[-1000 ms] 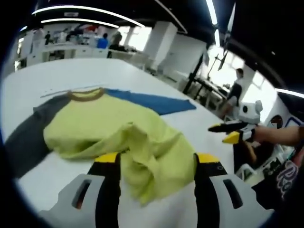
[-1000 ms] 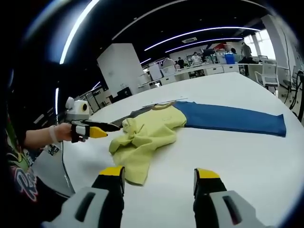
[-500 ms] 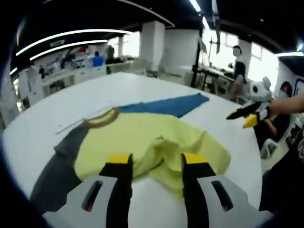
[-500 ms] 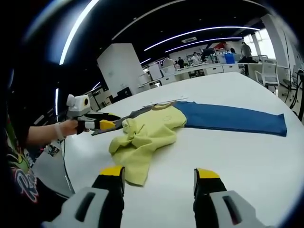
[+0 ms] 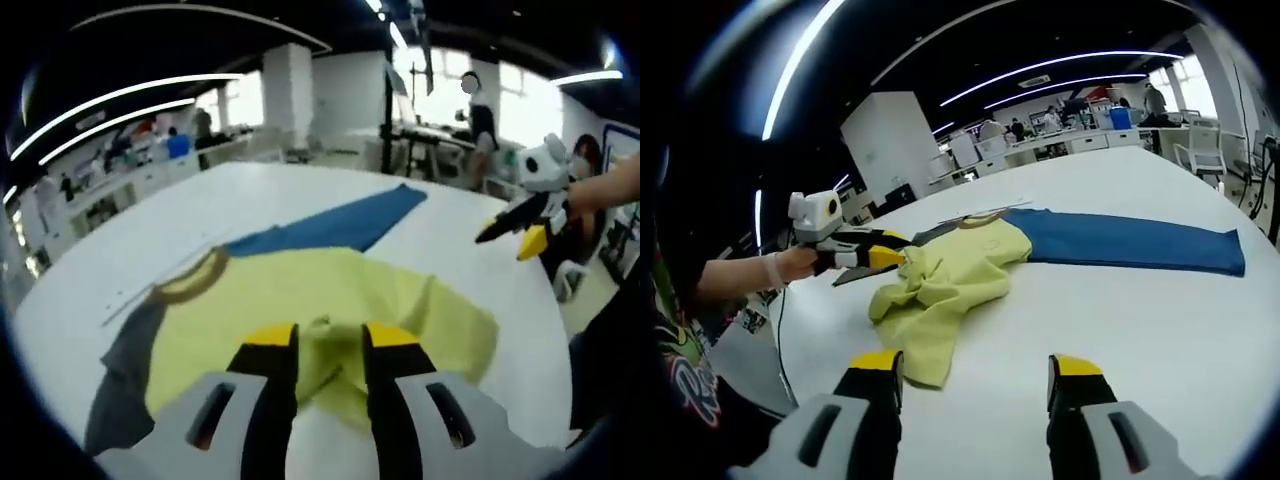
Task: Fold the garment on the visible template until the final outline fits inside the template.
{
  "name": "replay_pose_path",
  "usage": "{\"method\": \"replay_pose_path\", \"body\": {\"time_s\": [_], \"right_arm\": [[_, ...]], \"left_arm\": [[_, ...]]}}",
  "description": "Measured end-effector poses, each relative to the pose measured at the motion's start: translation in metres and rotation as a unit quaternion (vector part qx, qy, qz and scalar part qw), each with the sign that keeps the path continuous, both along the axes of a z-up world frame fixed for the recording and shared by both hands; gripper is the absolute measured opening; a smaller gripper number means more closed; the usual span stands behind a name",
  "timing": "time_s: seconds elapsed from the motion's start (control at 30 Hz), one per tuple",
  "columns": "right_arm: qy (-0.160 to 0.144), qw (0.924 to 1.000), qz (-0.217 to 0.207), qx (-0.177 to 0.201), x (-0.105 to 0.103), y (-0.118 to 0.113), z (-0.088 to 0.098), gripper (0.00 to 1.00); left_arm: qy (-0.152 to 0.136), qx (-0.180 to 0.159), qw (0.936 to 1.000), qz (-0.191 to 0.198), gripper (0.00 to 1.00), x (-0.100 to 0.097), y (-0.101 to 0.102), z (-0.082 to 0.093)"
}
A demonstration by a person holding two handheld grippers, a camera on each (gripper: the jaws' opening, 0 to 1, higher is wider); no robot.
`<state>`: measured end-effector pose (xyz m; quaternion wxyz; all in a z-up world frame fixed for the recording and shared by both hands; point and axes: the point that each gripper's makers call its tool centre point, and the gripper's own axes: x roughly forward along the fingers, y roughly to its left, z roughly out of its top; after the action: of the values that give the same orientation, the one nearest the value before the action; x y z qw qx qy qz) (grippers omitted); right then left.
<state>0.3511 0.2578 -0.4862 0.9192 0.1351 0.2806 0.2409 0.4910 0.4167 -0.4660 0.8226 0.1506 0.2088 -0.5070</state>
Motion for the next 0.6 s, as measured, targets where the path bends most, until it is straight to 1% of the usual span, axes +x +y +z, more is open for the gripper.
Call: {"method": "replay_pose_path", "body": {"time_s": [0.33, 0.5, 0.57, 0.6], "right_arm": [[-0.001, 0.9999, -0.014, 0.009, 0.002, -0.006, 0.001, 0.56], [-0.002, 0.9999, -0.013, 0.01, 0.003, -0.004, 0.001, 0.56], [-0.002, 0.9999, -0.012, 0.012, 0.004, -0.002, 0.0, 0.56], [-0.002, 0.9999, -0.011, 0.011, 0.004, -0.001, 0.0, 0.55]], "left_arm": [[0.011, 0.015, 0.9998, -0.009, 0.14, -0.001, 0.0, -0.012], [0.016, 0.02, 0.9996, -0.008, 0.07, -0.001, 0.003, -0.016], [0.021, 0.017, 0.9996, -0.003, 0.06, -0.002, 0.003, -0.016], [0.023, 0.016, 0.9996, -0.003, 0.03, -0.002, 0.004, -0.016]]}}
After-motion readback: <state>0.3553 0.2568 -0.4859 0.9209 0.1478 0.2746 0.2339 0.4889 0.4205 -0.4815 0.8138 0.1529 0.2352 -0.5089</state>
